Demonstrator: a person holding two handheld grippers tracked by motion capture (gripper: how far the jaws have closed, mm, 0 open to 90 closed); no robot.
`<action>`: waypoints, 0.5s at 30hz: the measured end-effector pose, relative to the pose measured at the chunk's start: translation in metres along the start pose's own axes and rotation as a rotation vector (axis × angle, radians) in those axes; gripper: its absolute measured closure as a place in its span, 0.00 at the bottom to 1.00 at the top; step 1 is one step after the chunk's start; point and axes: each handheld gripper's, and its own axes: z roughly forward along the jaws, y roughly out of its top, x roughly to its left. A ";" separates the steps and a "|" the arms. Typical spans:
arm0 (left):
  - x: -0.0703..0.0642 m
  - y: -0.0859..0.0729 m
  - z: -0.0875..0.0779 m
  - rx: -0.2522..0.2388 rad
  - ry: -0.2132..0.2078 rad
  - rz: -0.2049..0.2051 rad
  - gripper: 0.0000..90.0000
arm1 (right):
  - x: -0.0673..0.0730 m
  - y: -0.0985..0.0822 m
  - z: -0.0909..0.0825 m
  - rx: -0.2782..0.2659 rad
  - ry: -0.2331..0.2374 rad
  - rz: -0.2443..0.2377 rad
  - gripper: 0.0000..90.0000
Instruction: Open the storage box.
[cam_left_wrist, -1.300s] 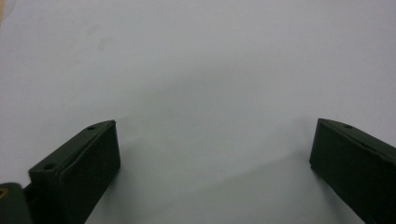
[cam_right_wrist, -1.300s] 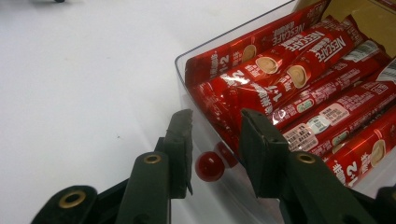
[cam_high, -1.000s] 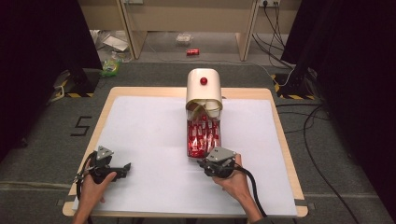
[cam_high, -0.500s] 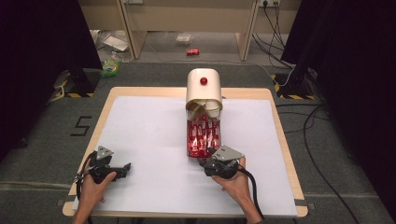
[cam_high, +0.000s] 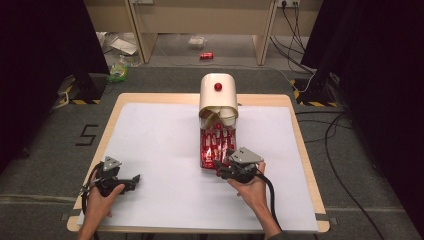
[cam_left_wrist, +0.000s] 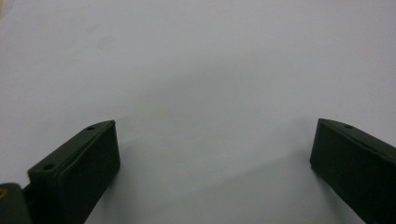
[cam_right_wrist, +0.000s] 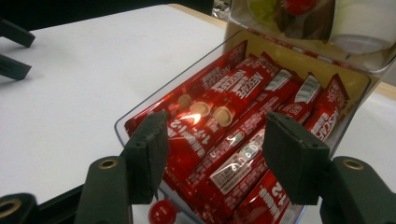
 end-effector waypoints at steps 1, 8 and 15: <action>0.000 0.000 0.000 -0.001 0.001 -0.001 0.01 | -0.001 0.001 0.001 -0.002 -0.006 0.003 0.46; 0.000 0.000 0.000 0.000 -0.002 -0.004 0.00 | -0.007 0.006 0.003 -0.002 -0.011 0.021 0.45; 0.001 0.000 0.000 0.003 -0.002 -0.005 0.00 | -0.012 0.013 0.007 -0.003 0.001 0.035 0.43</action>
